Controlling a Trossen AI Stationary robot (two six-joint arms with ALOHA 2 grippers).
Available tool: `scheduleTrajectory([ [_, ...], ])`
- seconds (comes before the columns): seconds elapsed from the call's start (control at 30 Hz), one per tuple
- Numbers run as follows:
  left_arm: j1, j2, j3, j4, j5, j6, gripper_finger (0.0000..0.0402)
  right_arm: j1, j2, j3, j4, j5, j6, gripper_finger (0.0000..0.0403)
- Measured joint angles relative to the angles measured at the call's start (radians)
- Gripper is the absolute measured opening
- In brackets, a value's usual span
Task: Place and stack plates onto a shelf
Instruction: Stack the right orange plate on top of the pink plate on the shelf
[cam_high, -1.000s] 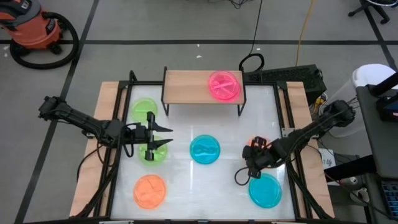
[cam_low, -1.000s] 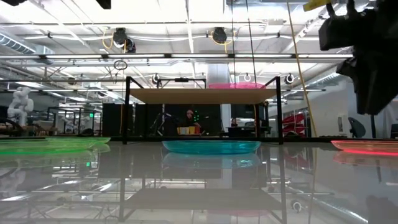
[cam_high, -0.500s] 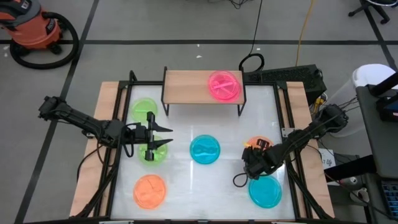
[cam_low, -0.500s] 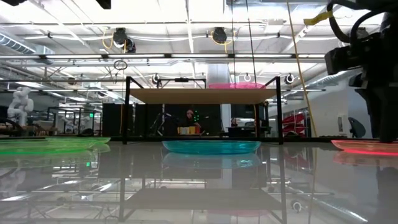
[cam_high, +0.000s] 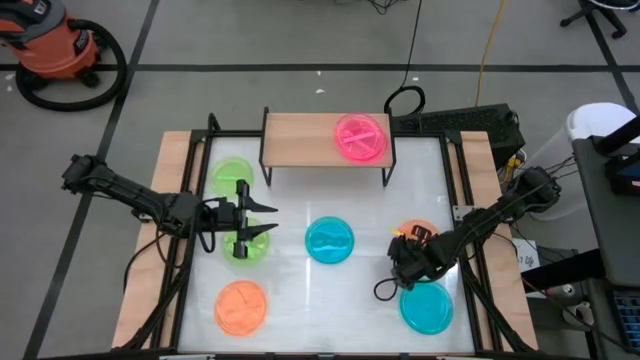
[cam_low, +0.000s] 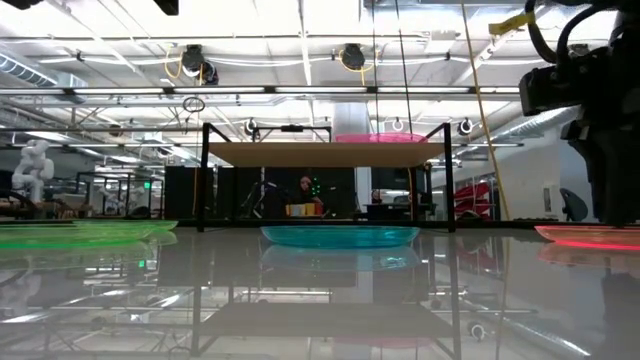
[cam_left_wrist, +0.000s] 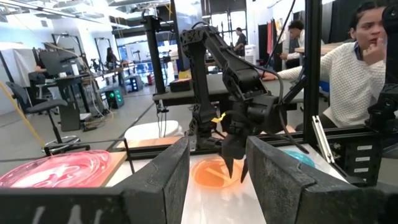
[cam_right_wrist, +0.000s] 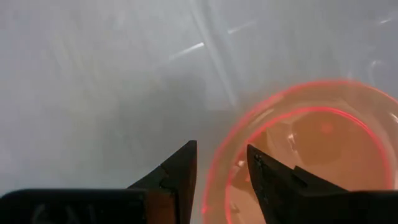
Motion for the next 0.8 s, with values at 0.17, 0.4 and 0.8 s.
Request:
scheduleTrajectory([
  [0.17, 0.000, 0.000, 0.000, 0.000, 0.000, -0.003, 0.0165, 0.000, 0.000, -0.009, 0.017, 0.002, 0.020, 0.0125],
  [0.4, 0.000, 0.000, 0.000, -0.006, 0.000, -0.003, 0.0165, 0.000, -0.003, -0.100, 0.030, -0.003, 0.091, 0.0125],
  [0.8, 0.000, 0.000, 0.000, 0.009, 0.005, 0.027, 0.0165, 0.000, -0.007, -0.135, 0.087, -0.022, 0.094, 0.0121],
])
